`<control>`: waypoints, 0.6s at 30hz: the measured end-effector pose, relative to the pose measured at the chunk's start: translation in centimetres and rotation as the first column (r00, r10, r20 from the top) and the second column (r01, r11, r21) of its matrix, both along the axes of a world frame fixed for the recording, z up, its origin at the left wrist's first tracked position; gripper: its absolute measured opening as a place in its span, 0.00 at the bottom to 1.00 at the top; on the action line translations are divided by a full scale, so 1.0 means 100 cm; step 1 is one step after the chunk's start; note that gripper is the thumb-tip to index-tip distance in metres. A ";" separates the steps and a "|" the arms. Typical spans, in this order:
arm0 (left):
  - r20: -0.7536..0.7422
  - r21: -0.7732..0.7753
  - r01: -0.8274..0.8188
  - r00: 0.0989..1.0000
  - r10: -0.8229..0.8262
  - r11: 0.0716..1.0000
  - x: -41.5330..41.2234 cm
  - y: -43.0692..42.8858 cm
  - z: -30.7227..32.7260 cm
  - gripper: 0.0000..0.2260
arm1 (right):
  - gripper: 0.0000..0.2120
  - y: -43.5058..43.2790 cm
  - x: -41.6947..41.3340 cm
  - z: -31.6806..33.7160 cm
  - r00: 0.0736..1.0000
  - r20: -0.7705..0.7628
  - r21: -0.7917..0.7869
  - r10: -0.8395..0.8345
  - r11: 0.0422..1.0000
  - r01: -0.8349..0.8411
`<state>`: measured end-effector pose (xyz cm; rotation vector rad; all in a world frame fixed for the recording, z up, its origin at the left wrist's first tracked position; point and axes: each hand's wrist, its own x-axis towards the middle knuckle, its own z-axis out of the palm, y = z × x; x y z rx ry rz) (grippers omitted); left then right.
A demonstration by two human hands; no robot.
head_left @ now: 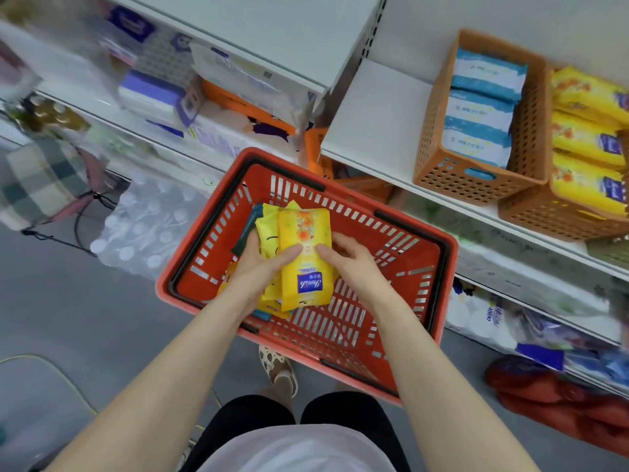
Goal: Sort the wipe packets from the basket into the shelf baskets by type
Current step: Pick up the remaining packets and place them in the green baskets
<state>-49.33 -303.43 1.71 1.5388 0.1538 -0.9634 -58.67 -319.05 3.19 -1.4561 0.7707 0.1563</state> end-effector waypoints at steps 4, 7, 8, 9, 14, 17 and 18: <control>0.013 -0.091 0.018 1.000 -0.017 0.996 0.004 0.000 0.008 0.34 | 0.12 -0.002 -0.004 0.003 0.999 0.006 -0.010 -0.045 0.999 0.045; 0.059 -0.071 0.051 0.997 -0.047 0.996 0.003 -0.007 0.014 0.27 | 0.15 -0.006 -0.011 0.014 0.999 -0.034 -0.035 -0.036 0.999 0.035; 0.080 -0.061 0.054 0.996 -0.049 0.997 0.001 -0.010 0.016 0.24 | 0.16 -0.006 -0.012 0.021 0.999 -0.034 -0.077 -0.012 0.997 0.009; 0.113 -0.045 0.065 0.992 -0.059 0.997 -0.002 -0.015 0.018 0.21 | 0.18 -0.005 -0.012 0.026 0.999 -0.032 -0.159 0.037 0.986 -0.041; 0.199 -0.095 0.120 0.975 -0.099 0.988 -0.013 -0.045 0.046 0.16 | 0.38 -0.018 -0.018 0.060 0.984 -0.114 -0.587 0.137 0.790 -0.178; 0.247 -0.131 0.174 0.959 -0.137 0.976 -0.013 -0.066 0.069 0.19 | 0.38 -0.046 -0.040 0.092 0.998 -0.057 -0.526 -0.026 0.850 -0.008; 0.269 -0.142 0.186 0.952 -0.142 0.972 -0.013 -0.075 0.077 0.20 | 0.37 -0.055 -0.050 0.104 0.996 -0.036 -0.530 -0.077 0.847 0.047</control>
